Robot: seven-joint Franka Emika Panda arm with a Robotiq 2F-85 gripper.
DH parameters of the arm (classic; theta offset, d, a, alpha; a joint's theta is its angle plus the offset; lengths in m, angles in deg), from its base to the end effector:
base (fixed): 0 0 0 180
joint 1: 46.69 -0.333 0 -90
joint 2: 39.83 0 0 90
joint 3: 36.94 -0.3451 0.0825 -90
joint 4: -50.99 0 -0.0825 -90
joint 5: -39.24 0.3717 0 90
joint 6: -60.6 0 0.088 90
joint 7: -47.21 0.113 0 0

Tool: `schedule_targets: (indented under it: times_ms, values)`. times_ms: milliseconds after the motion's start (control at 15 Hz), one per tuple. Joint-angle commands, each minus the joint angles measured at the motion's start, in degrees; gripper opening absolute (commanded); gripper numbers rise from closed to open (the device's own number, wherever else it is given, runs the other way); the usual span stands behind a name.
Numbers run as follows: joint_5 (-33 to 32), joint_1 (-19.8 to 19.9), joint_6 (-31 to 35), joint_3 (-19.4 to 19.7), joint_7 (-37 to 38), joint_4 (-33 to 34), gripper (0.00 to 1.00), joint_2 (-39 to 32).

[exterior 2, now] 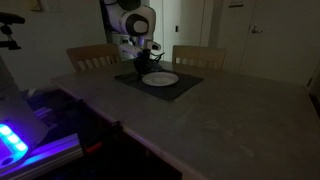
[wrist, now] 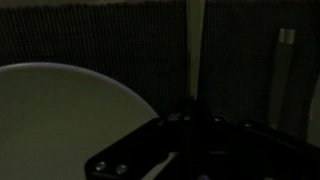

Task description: Put the fork on the plate

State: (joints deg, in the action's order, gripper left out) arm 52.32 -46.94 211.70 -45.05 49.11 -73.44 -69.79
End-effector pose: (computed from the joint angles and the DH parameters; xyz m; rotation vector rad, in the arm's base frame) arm 0.5551 0.0771 0.1756 -2.9657 0.1595 0.1098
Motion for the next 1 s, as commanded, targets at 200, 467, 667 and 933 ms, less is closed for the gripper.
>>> schedule_targets:
  times_ms: [200,467,667,933]
  values:
    - [-0.3,-0.6,-2.1,0.1,-0.4,-0.1,0.02,2.0]
    - [-1.8,-1.6,-4.4,0.4,-0.8,1.8,0.02,2.6]
    - [-4.3,-2.4,-5.5,2.1,0.2,2.9,0.02,3.0]
    - [-5.7,-1.3,-5.9,4.3,0.1,3.2,0.02,3.4]
